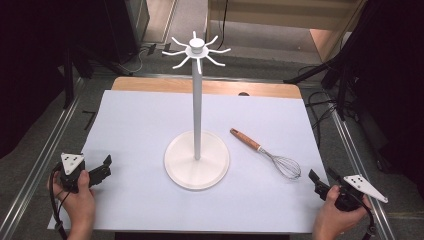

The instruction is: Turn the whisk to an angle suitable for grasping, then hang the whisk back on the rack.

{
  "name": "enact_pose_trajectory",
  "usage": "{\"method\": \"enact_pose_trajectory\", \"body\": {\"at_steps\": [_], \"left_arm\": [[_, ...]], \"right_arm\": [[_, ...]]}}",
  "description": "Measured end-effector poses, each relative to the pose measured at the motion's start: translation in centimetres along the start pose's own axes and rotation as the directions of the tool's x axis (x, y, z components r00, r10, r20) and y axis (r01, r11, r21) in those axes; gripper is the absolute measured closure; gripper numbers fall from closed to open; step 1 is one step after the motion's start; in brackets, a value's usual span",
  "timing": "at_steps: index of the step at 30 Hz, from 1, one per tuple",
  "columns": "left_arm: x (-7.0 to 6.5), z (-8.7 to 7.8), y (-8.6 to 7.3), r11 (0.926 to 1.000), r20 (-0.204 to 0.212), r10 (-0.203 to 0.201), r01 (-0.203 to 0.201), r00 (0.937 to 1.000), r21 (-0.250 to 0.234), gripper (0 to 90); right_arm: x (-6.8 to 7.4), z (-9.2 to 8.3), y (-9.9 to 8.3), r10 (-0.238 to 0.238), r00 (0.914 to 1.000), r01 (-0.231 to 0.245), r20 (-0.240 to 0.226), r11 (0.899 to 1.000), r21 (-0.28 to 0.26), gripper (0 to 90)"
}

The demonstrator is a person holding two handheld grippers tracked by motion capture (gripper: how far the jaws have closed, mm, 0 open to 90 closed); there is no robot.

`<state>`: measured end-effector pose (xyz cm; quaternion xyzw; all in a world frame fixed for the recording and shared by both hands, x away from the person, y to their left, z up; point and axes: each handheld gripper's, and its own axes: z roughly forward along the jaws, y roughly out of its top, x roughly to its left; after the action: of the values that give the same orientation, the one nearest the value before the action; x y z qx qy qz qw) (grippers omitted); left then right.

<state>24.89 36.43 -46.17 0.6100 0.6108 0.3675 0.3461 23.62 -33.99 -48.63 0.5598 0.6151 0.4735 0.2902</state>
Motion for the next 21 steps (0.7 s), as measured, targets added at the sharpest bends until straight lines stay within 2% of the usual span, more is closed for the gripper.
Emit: {"method": "enact_pose_trajectory", "body": {"at_steps": [4, 5, 8, 14, 17, 21], "left_arm": [[0.0, 0.0, 0.0, 1.0, 0.004, -0.004, 0.004, 1.0, -0.003, 13.0], [0.0, 0.0, 0.0, 1.0, 0.004, -0.005, 0.005, 1.0, -0.002, 12.9], [0.0, 0.0, 0.0, 1.0, 0.002, -0.002, 0.002, 1.0, -0.002, 12.8], [0.0, 0.0, 0.0, 1.0, 0.002, -0.003, 0.003, 1.0, -0.003, 12.9], [0.0, 0.0, 0.0, 1.0, 0.002, 0.0, 0.0, 1.0, -0.003, 12.9], [0.0, 0.0, 0.0, 1.0, 0.0, 0.002, -0.002, 1.0, -0.002, 12.8]], "right_arm": [[0.0, 0.0, 0.0, -0.003, 0.9999, 0.003, -0.015, 1.0, -0.001, 26.8], [-0.1, 0.0, 0.0, -0.004, 0.9995, 0.004, -0.03, 1.0, -0.004, 26.8], [0.0, 0.0, 0.1, -0.007, 0.9995, 0.007, -0.029, 1.0, -0.009, 27.0], [0.5, -0.1, 0.3, -0.046, 0.9983, 0.046, -0.035, 0.999, -0.002, 31.0], [1.1, 0.1, 0.8, -0.062, 0.9968, 0.064, -0.05, 0.997, 0.033, 31.1], [1.7, 0.0, 1.3, -0.09, 0.9945, 0.092, -0.054, 0.995, 0.044, 32.0]]}}
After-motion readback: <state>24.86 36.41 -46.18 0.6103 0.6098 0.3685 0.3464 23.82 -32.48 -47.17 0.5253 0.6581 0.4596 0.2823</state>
